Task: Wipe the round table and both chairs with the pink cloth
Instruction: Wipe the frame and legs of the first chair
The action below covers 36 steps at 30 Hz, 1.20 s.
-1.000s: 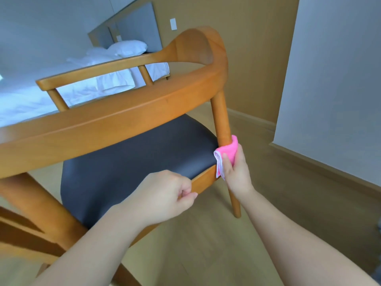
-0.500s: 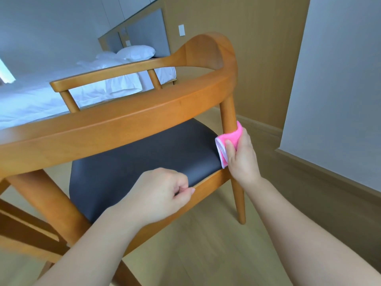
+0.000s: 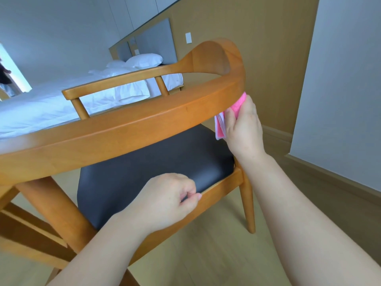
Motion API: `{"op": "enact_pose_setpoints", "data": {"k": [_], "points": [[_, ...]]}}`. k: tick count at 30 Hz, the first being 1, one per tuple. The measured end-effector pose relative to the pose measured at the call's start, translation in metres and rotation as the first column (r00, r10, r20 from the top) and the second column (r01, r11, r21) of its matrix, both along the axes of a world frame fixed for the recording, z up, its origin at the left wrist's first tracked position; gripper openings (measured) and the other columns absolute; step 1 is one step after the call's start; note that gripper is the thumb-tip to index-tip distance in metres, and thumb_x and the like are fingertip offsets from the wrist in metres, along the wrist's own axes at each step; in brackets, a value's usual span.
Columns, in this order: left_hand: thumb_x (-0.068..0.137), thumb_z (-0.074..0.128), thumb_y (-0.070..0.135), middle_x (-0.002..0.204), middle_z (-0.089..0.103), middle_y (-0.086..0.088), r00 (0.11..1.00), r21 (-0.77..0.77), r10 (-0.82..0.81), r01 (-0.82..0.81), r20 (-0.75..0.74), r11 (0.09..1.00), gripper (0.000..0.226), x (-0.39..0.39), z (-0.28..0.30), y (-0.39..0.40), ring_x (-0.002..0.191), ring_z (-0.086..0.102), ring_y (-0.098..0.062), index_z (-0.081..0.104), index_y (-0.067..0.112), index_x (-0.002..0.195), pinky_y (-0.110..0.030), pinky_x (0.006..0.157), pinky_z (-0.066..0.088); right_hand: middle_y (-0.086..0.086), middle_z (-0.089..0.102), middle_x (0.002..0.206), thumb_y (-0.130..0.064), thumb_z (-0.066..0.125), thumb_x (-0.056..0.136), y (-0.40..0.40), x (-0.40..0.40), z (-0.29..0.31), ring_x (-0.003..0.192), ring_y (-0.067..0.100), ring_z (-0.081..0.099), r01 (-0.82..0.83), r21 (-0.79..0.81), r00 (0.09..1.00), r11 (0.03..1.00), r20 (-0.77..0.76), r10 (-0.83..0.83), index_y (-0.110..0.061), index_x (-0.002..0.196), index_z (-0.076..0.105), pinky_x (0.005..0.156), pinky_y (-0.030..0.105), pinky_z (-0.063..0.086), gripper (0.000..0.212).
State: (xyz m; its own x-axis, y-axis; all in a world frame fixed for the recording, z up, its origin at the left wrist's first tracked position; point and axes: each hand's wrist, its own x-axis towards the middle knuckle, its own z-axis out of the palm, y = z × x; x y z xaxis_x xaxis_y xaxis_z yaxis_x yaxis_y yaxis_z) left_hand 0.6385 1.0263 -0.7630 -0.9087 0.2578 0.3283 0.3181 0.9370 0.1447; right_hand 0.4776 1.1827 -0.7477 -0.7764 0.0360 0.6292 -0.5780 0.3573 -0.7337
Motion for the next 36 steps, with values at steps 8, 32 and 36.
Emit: {"op": "enact_pose_setpoints", "data": {"k": [8, 32, 36], "points": [[0.087, 0.055, 0.037, 0.055, 0.04, 0.007, 1.0, 0.005, -0.001, 0.001, 0.001, 1.0, 0.042, 0.001, -0.001, 0.001, 0.059, 0.047, -0.012, 0.033, 0.029, 0.053, -0.03, 0.051, 0.043, 0.0, 0.048, 0.131, -0.037, 0.04, 0.098, 0.004, -0.01, -0.029, 0.114, 0.011, 0.047, -0.016, 0.005, 1.0, 1.0, -0.02, 0.016, -0.021, 0.145, 0.029, 0.093, 0.033, 0.043, 0.051], [0.088, 0.057, 0.031, 0.065, 0.041, 0.009, 0.984, -0.079, -0.061, 0.075, 0.169, 0.994, 0.025, 0.019, -0.003, 0.004, 0.065, 0.045, -0.01, 0.044, 0.031, 0.067, -0.031, 0.06, 0.043, -0.011, 0.03, 0.151, -0.042, 0.029, 0.102, 0.028, 0.012, -0.152, 0.131, 0.014, 0.043, -0.122, 0.021, 0.958, 0.992, 0.263, 0.112, -0.046, 0.148, 0.005, 0.103, 0.032, 0.04, 0.052], [0.091, 0.055, 0.033, 0.065, 0.041, 0.008, 0.976, -0.149, -0.039, 0.072, 0.214, 0.986, 0.024, 0.042, 0.0, -0.01, 0.066, 0.044, -0.008, 0.05, 0.022, 0.071, -0.032, 0.063, 0.043, -0.002, 0.001, 0.16, -0.027, 0.023, 0.103, 0.021, 0.019, -0.162, 0.148, 0.017, 0.004, -0.091, 0.114, 0.97, 0.989, 0.233, 0.062, -0.014, 0.152, 0.016, 0.116, 0.047, 0.024, 0.051]]}}
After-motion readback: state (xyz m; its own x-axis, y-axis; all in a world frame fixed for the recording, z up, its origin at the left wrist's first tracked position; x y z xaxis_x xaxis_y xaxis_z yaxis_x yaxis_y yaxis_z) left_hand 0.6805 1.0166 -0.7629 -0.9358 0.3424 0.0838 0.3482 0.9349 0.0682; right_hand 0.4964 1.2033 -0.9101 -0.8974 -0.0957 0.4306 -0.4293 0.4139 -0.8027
